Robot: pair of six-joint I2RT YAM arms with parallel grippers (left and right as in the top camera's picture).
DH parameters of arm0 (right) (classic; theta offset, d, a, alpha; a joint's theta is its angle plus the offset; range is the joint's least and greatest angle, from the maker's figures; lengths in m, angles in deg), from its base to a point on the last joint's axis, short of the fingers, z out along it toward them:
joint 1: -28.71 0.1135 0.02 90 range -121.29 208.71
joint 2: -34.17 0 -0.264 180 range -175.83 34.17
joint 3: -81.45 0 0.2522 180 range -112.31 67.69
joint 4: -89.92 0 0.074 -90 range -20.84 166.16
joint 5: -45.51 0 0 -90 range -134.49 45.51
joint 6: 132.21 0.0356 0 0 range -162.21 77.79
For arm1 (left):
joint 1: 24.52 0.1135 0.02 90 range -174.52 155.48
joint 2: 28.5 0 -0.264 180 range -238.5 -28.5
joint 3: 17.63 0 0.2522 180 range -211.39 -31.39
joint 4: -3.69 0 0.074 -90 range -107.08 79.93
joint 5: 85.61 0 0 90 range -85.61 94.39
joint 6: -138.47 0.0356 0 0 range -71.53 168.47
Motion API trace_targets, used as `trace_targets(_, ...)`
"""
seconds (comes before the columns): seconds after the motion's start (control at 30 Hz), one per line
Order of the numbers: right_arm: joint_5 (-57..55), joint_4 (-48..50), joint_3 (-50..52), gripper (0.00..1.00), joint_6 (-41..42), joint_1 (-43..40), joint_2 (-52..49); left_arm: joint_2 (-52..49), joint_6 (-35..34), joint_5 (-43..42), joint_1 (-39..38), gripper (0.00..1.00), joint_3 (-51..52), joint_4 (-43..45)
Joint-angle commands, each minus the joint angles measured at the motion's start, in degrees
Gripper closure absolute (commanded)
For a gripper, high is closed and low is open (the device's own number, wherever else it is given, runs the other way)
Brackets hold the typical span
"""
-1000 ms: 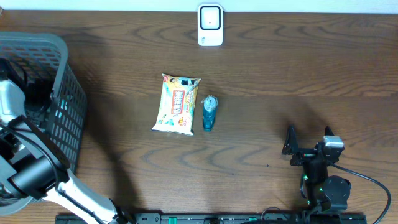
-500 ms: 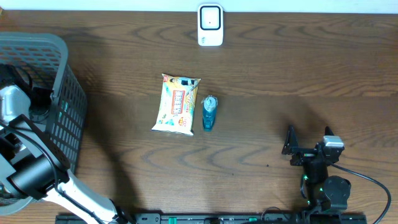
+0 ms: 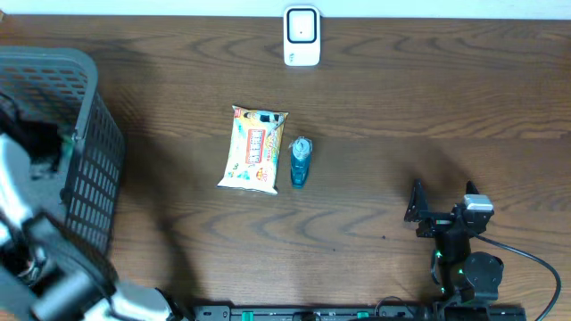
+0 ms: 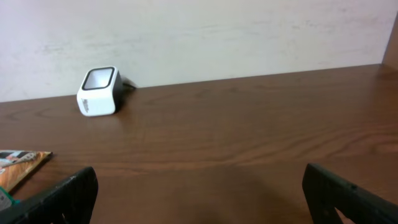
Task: Scan the item barcode
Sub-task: 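Reach the left gripper into the basket and grasp the green wipes pack, then place the green wipes pack right of the bottle and release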
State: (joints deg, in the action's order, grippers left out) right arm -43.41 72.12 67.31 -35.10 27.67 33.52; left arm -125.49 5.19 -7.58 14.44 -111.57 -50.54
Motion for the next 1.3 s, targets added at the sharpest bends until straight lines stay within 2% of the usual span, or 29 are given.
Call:
trace_targets(0.0,-0.3,-0.2,0.1,0.01,-0.5,1.1,0.3,12.4,-1.5,-5.3,0.0,0.92,-1.1,-0.2)
trace_targets(0.1,-0.3,-0.3,0.1,0.01,-0.5,1.1,0.3,23.8,0.7,-10.1,-0.2,0.92,-1.1,-2.0)
trace_targets(0.27,-0.3,-0.3,0.1,0.01,-0.5,1.1,0.3,33.8,7.1,-25.2,-6.0,0.92,-1.0,-6.4)
trace_targets(0.37,-0.3,-0.2,0.1,0.01,-0.5,1.1,0.3,37.6,9.1,-26.6,-14.6,0.92,-1.0,-6.4)
trace_targets(0.53,-0.3,-0.2,0.1,0.01,-0.5,1.1,0.3,39.3,10.4,-25.9,-34.3,0.92,-1.0,-3.4)
trace_targets(0.63,-0.3,-0.2,0.1,0.01,-0.5,1.1,0.3,37.7,12.1,-19.4,-47.1,0.92,-1.0,-1.4)
trace_targets(0.7,-0.3,-0.3,0.1,0.01,-0.5,1.1,0.3,35.5,12.7,-12.0,-55.6,0.92,-1.0,-1.4)
trace_targets(0.87,-0.3,-0.3,0.1,0.01,-0.5,1.1,0.3,26.8,12.9,-2.4,-71.7,0.92,-1.0,0.7)
trace_targets(1.03,-0.3,-0.2,0.1,0.01,-0.5,1.1,0.3,16.2,9.9,2.0,-79.5,0.92,-1.0,8.1)
trace_targets(1.27,-0.3,-0.2,0.1,0.01,-0.5,1.1,0.3,2.5,-3.3,2.7,-83.1,0.92,-1.0,13.2)
